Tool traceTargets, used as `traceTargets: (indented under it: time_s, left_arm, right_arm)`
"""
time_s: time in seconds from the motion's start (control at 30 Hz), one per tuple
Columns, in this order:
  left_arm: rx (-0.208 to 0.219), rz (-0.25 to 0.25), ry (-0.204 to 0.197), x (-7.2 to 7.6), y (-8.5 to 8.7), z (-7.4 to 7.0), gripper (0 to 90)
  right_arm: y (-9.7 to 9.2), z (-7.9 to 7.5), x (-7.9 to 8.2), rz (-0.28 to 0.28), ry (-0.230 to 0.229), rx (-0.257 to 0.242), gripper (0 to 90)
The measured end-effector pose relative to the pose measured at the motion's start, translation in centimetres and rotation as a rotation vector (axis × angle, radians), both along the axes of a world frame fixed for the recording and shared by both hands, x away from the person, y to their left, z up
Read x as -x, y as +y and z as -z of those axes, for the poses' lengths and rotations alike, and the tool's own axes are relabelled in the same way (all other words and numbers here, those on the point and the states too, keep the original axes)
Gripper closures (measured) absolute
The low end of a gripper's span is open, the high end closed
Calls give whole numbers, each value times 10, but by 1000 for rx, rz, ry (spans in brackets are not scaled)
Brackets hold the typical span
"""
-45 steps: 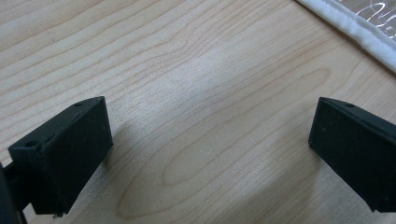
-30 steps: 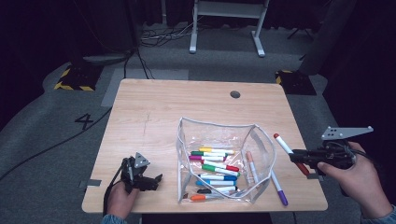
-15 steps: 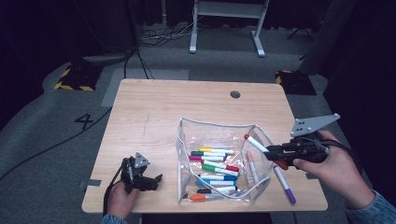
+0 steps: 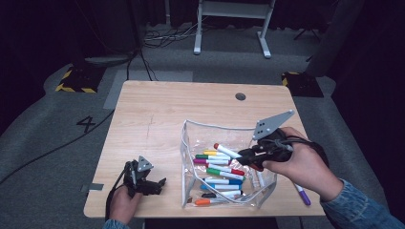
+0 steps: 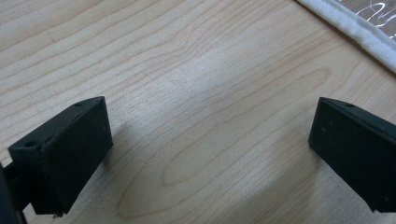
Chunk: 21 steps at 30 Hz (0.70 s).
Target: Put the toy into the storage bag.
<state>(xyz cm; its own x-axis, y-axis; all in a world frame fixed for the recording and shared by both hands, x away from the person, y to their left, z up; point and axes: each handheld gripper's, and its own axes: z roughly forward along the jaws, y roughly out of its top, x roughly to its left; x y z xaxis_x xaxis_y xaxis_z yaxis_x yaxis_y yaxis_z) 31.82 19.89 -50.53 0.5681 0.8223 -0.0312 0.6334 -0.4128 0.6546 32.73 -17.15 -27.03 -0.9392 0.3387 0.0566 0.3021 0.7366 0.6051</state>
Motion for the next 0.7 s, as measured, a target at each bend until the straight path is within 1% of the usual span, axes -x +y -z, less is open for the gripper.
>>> traceTargets:
  time_s: [0.1, 0.17, 0.23, 0.27, 0.33, 0.4, 0.43, 0.47, 0.67, 0.7]
  left_arm:
    - [0, 0, 0, 0, 0, 0, 0]
    - [0, 2, 0, 0, 0, 0, 0]
    - [0, 5, 3, 0, 0, 0, 0]
    - [-1, 6, -1, 0, 0, 0, 0]
    - [0, 6, 2, 0, 0, 0, 0]
    - [-3, 9, 0, -1, 0, 0, 0]
    - [-4, 10, -1, -1, 0, 0, 0]
    - [-4, 10, -1, -1, 0, 0, 0]
    - [-4, 10, -1, -1, 0, 0, 0]
    - [-4, 10, -1, -1, 0, 0, 0]
  right_arm:
    - [12, 8, -3, -23, 18, 27, 767]
    - [18, 14, -6, -35, 30, 33, 767]
    - [25, 20, -9, -46, 53, 49, 767]
    - [27, 22, -10, -51, 56, 56, 767]
    - [34, 28, -12, -58, 79, 81, 767]
    - [40, 34, -14, -64, 89, 102, 767]
    - [40, 34, -14, -64, 89, 102, 767]
    - [45, 39, -16, -72, 99, 123, 767]
    - [58, 58, -21, -95, 127, 180, 767]
    - [58, 58, -21, -95, 127, 180, 767]
